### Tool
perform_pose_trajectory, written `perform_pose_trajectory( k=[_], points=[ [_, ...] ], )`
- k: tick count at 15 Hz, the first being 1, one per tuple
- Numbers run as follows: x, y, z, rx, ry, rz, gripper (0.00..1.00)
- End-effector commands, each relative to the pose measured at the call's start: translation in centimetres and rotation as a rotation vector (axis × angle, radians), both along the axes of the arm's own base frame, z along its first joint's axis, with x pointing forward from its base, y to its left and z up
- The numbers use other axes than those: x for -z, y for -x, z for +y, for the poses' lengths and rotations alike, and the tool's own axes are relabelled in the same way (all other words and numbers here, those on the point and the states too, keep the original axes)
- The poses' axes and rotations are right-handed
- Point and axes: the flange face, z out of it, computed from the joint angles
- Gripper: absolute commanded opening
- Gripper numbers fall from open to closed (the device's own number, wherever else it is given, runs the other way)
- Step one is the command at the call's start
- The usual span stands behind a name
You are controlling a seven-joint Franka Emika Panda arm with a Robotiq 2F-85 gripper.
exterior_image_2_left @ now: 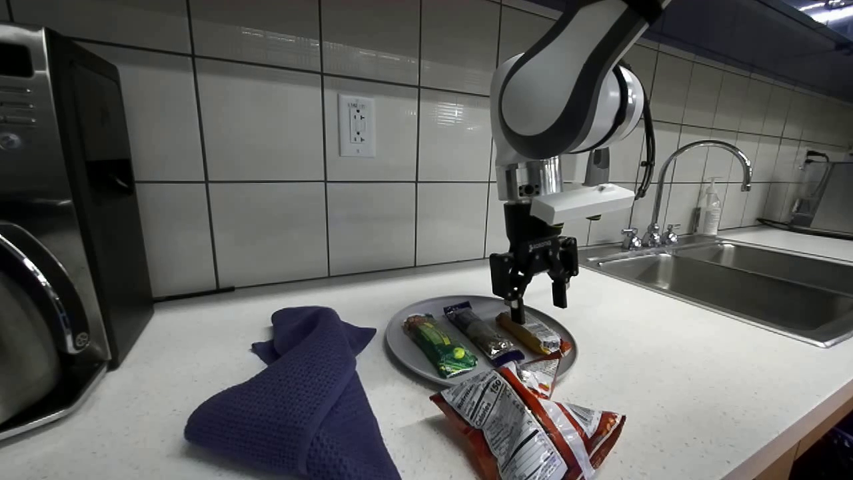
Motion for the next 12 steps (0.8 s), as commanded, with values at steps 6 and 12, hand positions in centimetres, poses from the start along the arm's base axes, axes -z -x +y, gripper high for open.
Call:
perform_pose_trajectory(
  k=[6,12],
  points=[
    [-3.4,-0.9,-3.4,0.042,-0.013,-0.07,1.0],
    [-6.3,-0.9,-6.4,0.109,-0.007,-0.127,1.0]
  ],
)
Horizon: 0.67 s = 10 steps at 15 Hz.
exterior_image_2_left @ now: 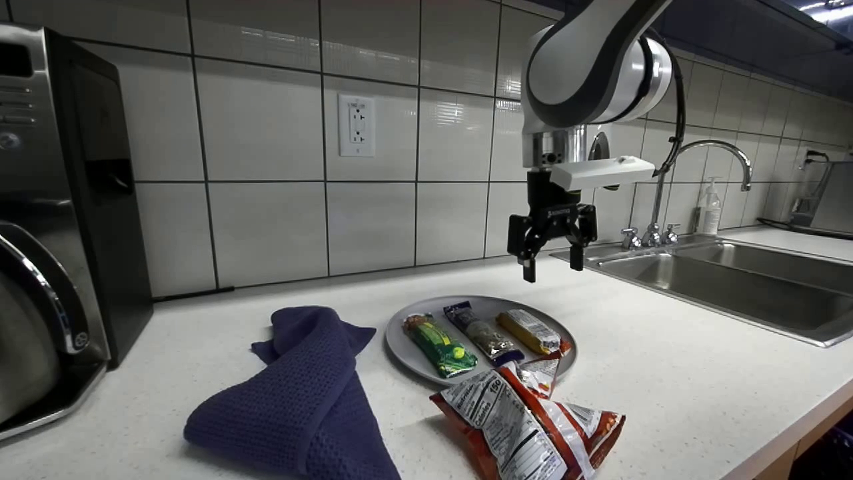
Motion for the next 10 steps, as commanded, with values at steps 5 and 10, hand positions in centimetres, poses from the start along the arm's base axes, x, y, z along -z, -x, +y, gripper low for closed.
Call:
perform_pose_trajectory(
  k=[5,10],
  points=[
    [-3.5,1.3,-2.6,0.065,-0.005,-0.063,1.0],
    [-5.1,2.6,-3.5,0.109,-0.01,-0.095,1.0]
  ],
)
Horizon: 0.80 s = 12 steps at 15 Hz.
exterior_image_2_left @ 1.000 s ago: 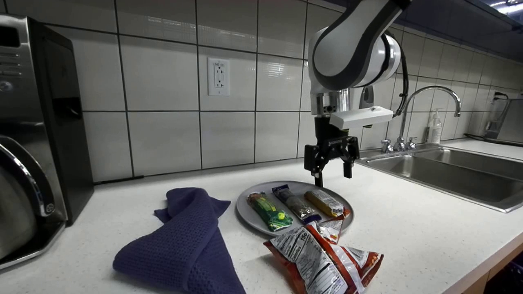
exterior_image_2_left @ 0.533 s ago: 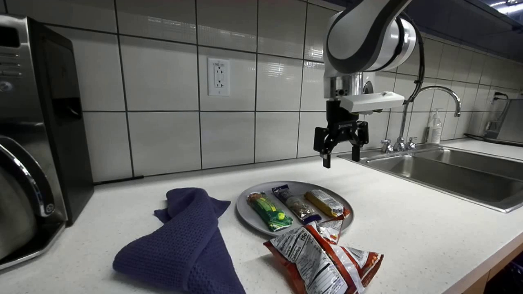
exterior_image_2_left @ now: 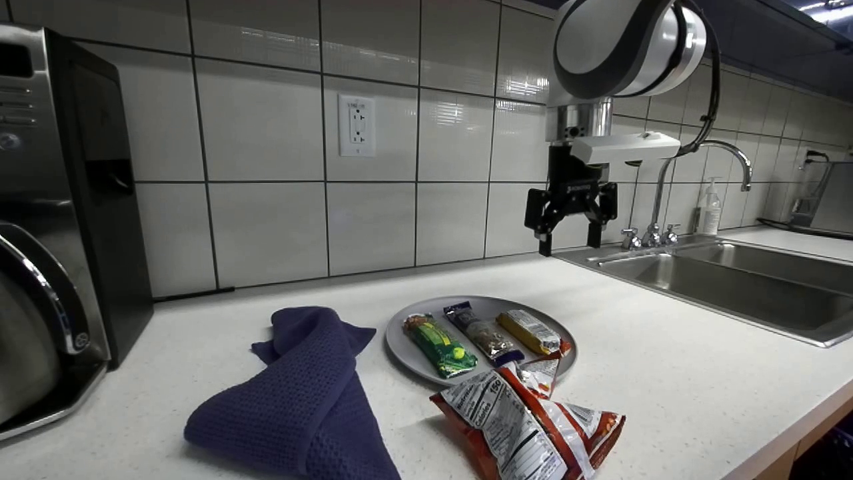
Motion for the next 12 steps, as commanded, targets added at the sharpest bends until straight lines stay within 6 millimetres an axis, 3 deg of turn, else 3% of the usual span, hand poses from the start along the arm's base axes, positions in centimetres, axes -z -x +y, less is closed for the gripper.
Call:
perform_pose_trajectory(
  k=[1,12],
  points=[
    [-1.9,2.1,-0.7,0.046,-0.004,-0.039,1.0],
    [-5.0,5.8,-1.9,0.119,0.0,-0.09,1.0]
  ],
)
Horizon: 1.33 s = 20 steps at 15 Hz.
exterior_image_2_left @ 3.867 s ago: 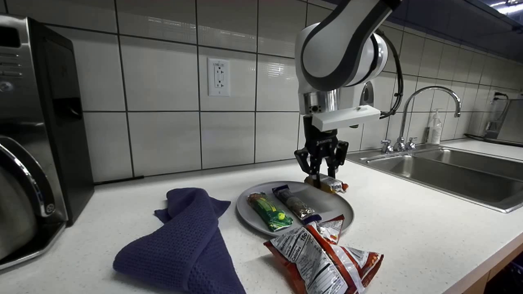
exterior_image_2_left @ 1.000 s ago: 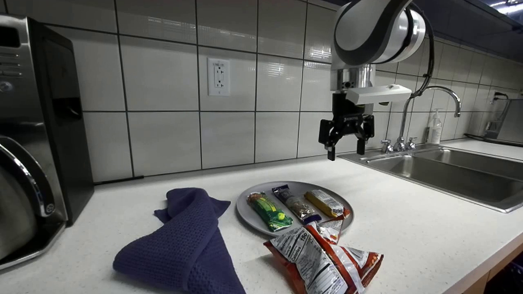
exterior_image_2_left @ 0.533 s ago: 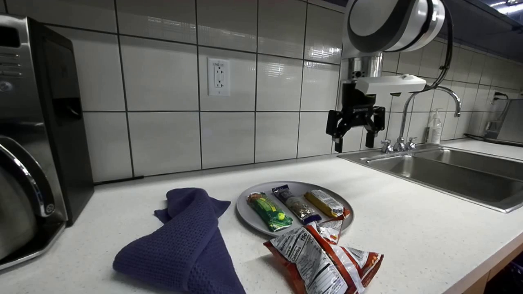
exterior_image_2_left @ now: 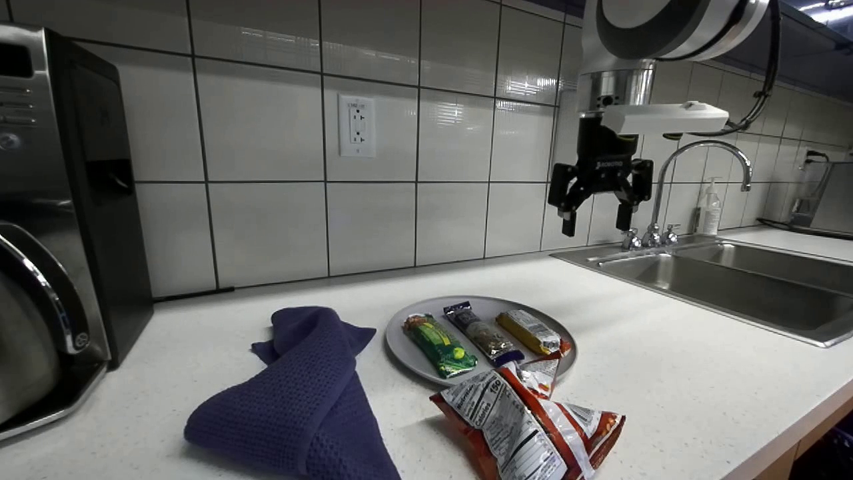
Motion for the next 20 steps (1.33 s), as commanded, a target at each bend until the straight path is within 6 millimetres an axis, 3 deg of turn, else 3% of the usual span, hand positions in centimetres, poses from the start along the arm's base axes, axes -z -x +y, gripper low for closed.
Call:
perform_pose_trajectory(
  k=[1,13,20],
  points=[
    [-1.7,2.0,-0.9,0.032,0.009,-0.042,1.0],
    [-5.4,4.0,-2.3,0.054,-0.013,-0.11,1.0],
    [-4.7,3.1,-2.1,0.048,-0.013,-0.085,1.0]
  ],
)
